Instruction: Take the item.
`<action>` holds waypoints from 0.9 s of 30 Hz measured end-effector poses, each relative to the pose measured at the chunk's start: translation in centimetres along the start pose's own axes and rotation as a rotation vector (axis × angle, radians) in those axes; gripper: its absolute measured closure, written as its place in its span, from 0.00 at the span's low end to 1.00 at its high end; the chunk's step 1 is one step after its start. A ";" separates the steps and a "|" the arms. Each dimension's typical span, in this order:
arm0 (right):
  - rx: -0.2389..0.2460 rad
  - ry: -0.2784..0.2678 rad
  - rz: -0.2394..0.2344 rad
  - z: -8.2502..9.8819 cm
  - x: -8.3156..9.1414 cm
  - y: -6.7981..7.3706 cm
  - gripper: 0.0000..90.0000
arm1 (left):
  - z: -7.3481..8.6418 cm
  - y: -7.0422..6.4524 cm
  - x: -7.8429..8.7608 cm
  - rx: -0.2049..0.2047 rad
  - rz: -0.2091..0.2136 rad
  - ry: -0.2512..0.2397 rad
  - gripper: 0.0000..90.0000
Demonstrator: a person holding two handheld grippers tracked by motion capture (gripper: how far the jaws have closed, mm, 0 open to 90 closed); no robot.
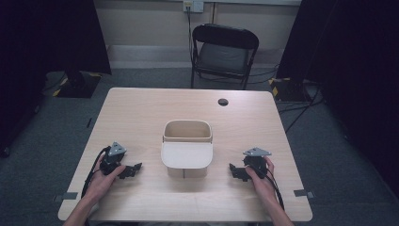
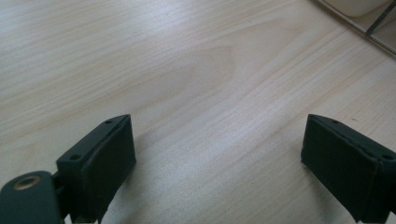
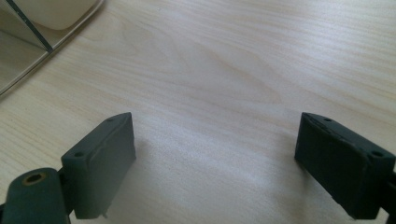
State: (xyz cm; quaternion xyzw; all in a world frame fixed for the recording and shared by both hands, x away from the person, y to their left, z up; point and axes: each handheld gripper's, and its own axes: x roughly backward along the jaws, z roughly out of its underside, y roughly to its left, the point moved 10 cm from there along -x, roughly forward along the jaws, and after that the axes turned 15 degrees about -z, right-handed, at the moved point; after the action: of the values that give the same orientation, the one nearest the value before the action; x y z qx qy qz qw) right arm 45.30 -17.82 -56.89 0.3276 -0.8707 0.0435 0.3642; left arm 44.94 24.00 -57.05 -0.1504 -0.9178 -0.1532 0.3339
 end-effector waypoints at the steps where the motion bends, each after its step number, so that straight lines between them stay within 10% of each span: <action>1: 0.001 0.000 0.000 0.0 0.0 0.0 0.13 | 0.0 0.0 0.0 -0.002 0.000 0.001 0.10; 27: 0.000 0.000 0.000 0.0 0.0 0.0 0.13 | -0.8 -0.7 0.6 0.041 0.019 -0.025 0.17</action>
State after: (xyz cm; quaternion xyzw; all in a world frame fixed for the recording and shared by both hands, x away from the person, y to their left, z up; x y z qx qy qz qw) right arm 45.30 -17.81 -56.89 0.3276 -0.8707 0.0433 0.3642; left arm 44.64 23.13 -56.21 -0.1541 -0.9235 -0.1295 0.3266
